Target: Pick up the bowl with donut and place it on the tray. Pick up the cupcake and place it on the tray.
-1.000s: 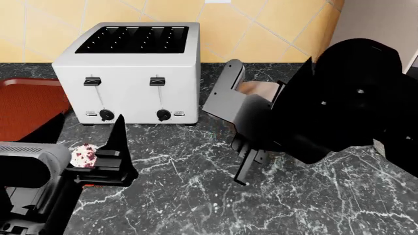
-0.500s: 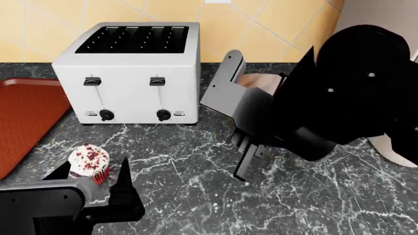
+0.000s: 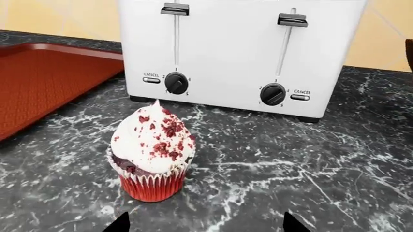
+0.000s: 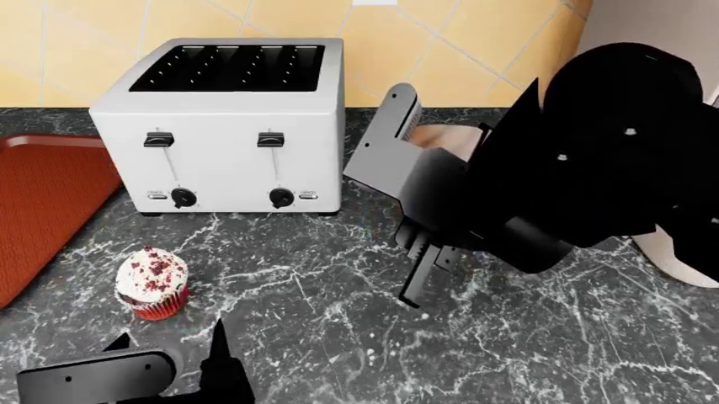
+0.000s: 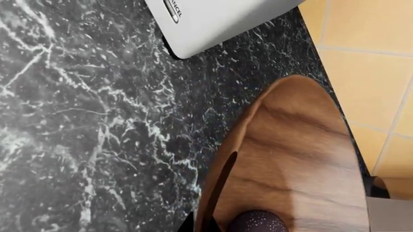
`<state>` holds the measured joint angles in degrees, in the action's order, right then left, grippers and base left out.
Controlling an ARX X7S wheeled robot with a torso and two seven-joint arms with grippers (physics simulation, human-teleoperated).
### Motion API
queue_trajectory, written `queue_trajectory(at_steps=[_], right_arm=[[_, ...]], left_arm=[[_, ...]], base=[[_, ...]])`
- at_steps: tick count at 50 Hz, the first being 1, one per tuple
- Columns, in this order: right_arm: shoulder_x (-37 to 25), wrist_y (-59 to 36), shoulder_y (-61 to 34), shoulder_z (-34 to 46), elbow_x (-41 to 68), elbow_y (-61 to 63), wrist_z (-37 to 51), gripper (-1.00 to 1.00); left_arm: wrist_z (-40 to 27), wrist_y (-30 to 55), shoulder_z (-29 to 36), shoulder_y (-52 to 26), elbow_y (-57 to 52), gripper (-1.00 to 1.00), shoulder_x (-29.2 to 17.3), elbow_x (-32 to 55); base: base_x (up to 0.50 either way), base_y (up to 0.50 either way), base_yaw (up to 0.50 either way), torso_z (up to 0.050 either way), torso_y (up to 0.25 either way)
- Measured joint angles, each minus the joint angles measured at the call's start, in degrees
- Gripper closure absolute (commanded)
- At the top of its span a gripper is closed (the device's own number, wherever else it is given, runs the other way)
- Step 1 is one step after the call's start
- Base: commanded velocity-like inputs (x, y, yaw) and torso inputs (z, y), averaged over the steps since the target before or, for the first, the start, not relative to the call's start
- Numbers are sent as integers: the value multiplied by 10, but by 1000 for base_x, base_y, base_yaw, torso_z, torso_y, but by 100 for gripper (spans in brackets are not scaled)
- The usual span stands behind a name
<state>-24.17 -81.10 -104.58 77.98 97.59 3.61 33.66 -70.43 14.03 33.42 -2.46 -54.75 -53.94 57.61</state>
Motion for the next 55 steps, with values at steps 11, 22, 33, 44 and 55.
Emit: queue_trajectory(at_steps=[11, 22, 33, 44, 55], right_arm=[[-1, 8, -1, 6, -9, 0, -11, 100], [-5, 15, -1, 10, -14, 3, -17, 100], [-8, 21, -3, 14, -16, 4, -17, 100], [-7, 25, -7, 19, -23, 1, -26, 100], [-7, 31, -9, 24, -32, -2, -34, 100]], left_arm=[[2, -17, 5, 2, 39, -100, 8, -5], [4, -19, 4, -12, 66, -100, 19, -4], [14, -17, 1, -31, 102, -100, 33, -6], [23, -16, -3, -44, 141, -100, 41, -10], [32, -3, -1, -64, 171, -100, 48, -19]], base=[[0, 0, 0, 0, 1], [0, 0, 0, 0, 1], [0, 0, 0, 0, 0], [0, 0, 0, 0, 1], [0, 0, 0, 1, 1]])
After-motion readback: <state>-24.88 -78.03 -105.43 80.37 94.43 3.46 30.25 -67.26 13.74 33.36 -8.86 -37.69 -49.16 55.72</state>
